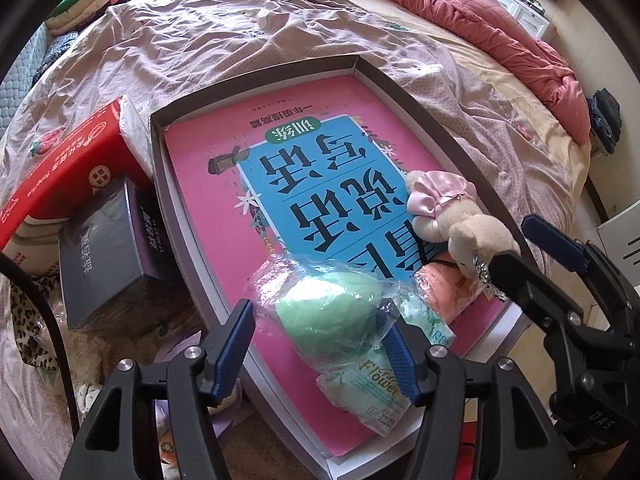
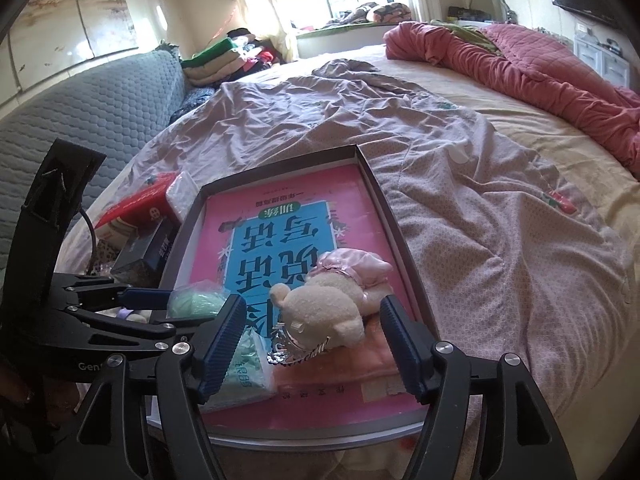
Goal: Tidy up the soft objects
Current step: 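Open left tool releasing bagged item while right tool opens releasing plush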
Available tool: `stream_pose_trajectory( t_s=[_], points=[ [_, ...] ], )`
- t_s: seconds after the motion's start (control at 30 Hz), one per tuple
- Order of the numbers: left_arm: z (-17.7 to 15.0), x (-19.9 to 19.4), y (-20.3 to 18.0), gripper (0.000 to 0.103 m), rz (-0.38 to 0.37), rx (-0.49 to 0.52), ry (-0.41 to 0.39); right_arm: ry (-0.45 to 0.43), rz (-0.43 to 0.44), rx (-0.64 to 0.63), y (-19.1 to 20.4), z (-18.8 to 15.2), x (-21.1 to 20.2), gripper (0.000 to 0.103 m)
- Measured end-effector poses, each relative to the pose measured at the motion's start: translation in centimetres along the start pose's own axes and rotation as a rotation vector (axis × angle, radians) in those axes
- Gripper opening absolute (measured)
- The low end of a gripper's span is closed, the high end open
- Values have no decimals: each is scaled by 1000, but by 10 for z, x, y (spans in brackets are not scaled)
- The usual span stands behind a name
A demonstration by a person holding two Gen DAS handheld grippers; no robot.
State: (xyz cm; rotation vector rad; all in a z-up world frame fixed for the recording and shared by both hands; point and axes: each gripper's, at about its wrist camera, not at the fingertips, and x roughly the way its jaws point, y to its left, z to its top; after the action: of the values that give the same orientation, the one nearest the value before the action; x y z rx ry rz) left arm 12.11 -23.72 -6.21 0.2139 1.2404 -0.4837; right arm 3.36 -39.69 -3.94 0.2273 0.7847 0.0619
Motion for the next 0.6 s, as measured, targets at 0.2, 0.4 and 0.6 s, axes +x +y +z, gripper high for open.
stream_pose_trajectory(
  t_s=[0.2,0.4,0.6],
  points=[
    [-1,-9,1,64,-5,-4,-14,-9,-20,0,-1,1,-7,76],
    [-3,-16,0,68,-2,-4,-25,-20,-30,13,-3,1,-14,77],
    [-7,-25,0,70,2,1,-43,-34,-38,25,-3,3,-21,77]
  ],
)
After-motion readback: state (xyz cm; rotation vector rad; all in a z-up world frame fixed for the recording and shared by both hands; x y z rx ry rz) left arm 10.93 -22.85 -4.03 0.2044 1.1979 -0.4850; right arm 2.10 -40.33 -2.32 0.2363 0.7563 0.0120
